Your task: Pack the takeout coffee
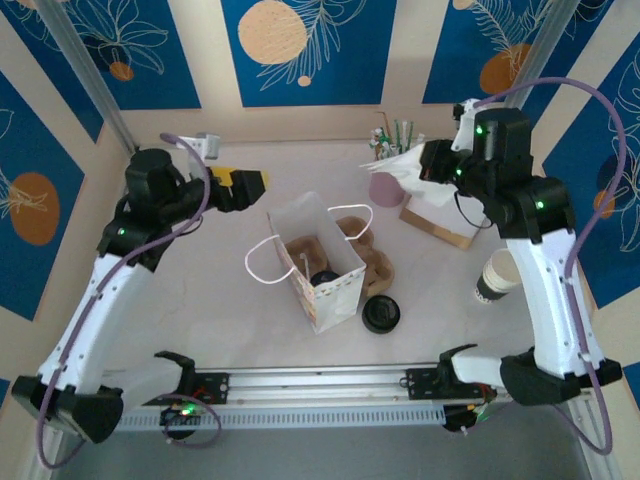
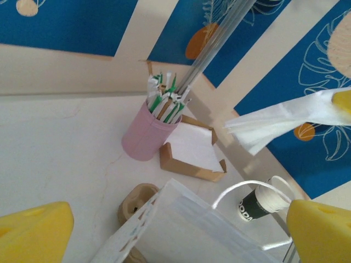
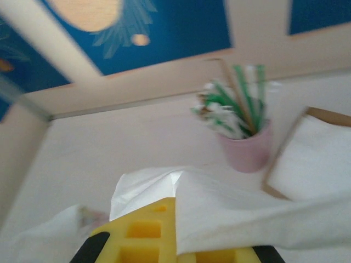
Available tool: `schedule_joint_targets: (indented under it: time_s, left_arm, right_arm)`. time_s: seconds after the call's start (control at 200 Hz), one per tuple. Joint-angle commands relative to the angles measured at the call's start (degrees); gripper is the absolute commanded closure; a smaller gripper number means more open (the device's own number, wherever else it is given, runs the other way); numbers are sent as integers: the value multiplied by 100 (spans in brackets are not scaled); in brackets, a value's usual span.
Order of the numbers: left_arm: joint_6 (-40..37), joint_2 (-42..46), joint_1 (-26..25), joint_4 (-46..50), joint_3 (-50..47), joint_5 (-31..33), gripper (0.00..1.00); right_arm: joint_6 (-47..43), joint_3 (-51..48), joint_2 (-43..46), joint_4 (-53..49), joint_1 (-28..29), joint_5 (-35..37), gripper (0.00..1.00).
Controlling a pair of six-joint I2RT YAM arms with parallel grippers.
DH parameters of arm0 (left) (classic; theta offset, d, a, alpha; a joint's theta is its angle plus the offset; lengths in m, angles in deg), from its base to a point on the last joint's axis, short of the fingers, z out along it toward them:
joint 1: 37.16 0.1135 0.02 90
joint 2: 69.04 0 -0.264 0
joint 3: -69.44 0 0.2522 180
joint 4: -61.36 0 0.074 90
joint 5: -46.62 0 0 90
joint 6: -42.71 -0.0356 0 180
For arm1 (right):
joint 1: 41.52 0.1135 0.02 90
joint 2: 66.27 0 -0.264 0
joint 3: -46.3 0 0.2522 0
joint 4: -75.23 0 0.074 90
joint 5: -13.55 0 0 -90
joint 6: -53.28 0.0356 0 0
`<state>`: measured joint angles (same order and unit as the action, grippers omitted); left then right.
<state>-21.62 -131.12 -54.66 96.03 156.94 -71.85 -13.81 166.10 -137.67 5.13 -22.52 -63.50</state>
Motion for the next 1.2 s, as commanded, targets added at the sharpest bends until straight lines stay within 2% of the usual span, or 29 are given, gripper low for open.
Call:
schedule_joint_targets:
  time_s: [0.0, 0.2, 0.43, 0.665, 0.785, 0.875, 1.105, 1.195]
  left_arm:
    - [76, 264, -39, 329, -8, 32, 0]
    - [52, 619, -35, 674, -34, 213, 0]
    - [-6, 949, -38, 993, -34, 497, 0]
    - [-28, 1126, -35, 1090, -131, 686, 0]
    - [-76, 1191, -30, 1178, -131, 858, 0]
    - [-85, 1218, -26, 1197, -139, 937, 0]
    - [-50, 1201, -27, 1148, -186, 940, 0]
    - [-45, 1201, -26, 1142, -192, 937, 0]
  right_arm:
    - [-215, 285, 148, 79, 600, -600, 100]
    - [-496, 548, 365, 272, 2011, -259, 100]
    - [-558, 722, 218, 648, 2994, -600, 100]
    - [-745, 1196, -354, 665, 3778, -329, 100]
    - [-572, 1299, -592, 532, 3865, -395, 100]
    - [-392, 1120, -663, 542, 3788, -714, 100]
    - [39, 56, -553, 1198, 2677, -2682, 100]
    - [-1, -103, -512, 1198, 2338, -3004, 100]
